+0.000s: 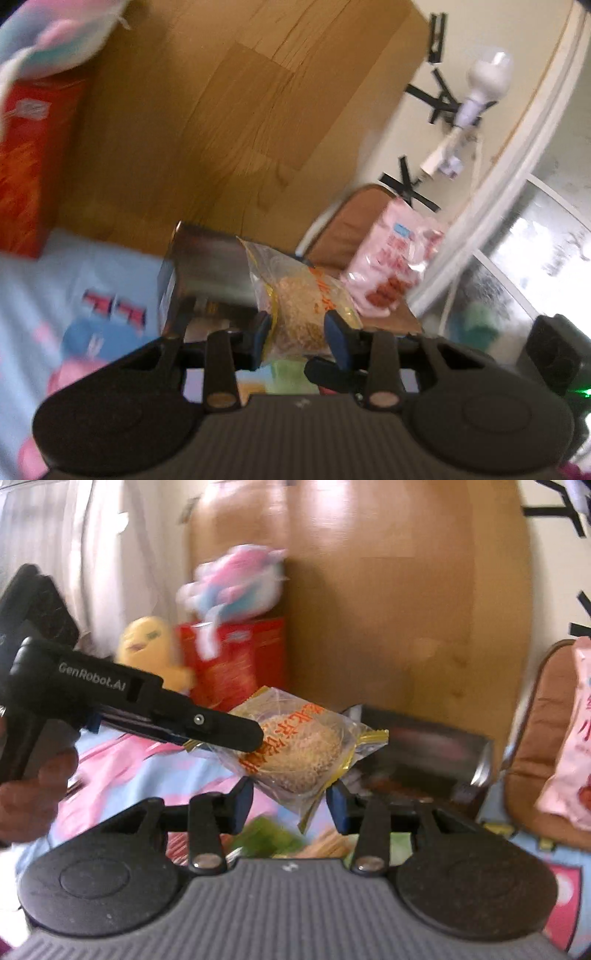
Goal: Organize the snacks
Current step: 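Lift the biscuit bag into the black box and release it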
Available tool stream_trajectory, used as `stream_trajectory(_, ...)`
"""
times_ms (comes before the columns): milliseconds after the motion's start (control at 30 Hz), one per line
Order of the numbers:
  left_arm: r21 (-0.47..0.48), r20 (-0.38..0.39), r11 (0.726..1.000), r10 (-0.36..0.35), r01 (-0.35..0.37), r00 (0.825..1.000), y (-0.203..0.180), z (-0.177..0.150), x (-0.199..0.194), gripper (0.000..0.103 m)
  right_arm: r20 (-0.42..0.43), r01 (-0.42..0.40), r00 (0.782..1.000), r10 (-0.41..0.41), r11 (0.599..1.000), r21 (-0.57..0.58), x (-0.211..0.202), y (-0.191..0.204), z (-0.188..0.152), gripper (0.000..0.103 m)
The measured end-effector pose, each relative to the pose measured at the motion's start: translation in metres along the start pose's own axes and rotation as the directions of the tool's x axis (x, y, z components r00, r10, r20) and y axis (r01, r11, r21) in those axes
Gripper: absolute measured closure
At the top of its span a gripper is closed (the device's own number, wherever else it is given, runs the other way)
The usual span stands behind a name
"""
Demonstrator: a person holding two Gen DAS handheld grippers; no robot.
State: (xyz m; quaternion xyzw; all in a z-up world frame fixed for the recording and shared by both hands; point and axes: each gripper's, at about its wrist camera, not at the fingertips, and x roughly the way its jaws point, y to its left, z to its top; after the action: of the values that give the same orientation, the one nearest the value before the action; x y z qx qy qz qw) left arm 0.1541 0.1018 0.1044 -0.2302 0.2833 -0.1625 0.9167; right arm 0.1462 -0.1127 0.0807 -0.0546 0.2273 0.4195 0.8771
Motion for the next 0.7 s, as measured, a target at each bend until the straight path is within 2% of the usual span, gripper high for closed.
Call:
stream_trajectory(133, -0.012, -0.026, 1.0, 0.028, -0.028, 0.999, 0.012, 0.023, 0.052, 0.071, -0.042, 0.052, 0.998, -0.049, 0.997, 0.052, 0.037, -0.048, 0.023, 0.057)
stream_trajectory(300, -0.036, -0.054, 0.995, 0.094, -0.096, 0.994, 0.032, 0.032, 0.098, 0.069, -0.122, 0.065, 0.991, -0.052, 0.992, 0.109, 0.089, -0.094, 0.03, 0.056)
stream_trajectory(367, -0.031, -0.058, 0.991, 0.131, -0.133, 0.99, 0.036, 0.031, 0.104, 0.06, -0.146, 0.072, 0.988, -0.055, 0.99, 0.118, 0.101, -0.101, 0.025, 0.054)
stream_trajectory(467, -0.005, -0.024, 0.991, 0.131, -0.131, 0.991, 0.035, 0.027, 0.091, 0.056, -0.159, 0.133, 0.981, -0.115, 0.985, 0.108, 0.11, -0.105, 0.021, 0.045)
stream_trajectory(633, -0.027, -0.013, 0.997, 0.068, -0.068, 0.998, 0.037, 0.012, 0.047, 0.056, -0.101, 0.132, 0.988, -0.118, 0.981, 0.141, 0.082, -0.111, 0.008, 0.044)
stream_trajectory(700, -0.04, -0.018, 0.997, 0.069, -0.07, 0.997, 0.041, 0.0, 0.028, 0.056, -0.08, 0.124, 0.991, -0.112, 0.978, 0.167, 0.061, -0.112, 0.001, 0.044)
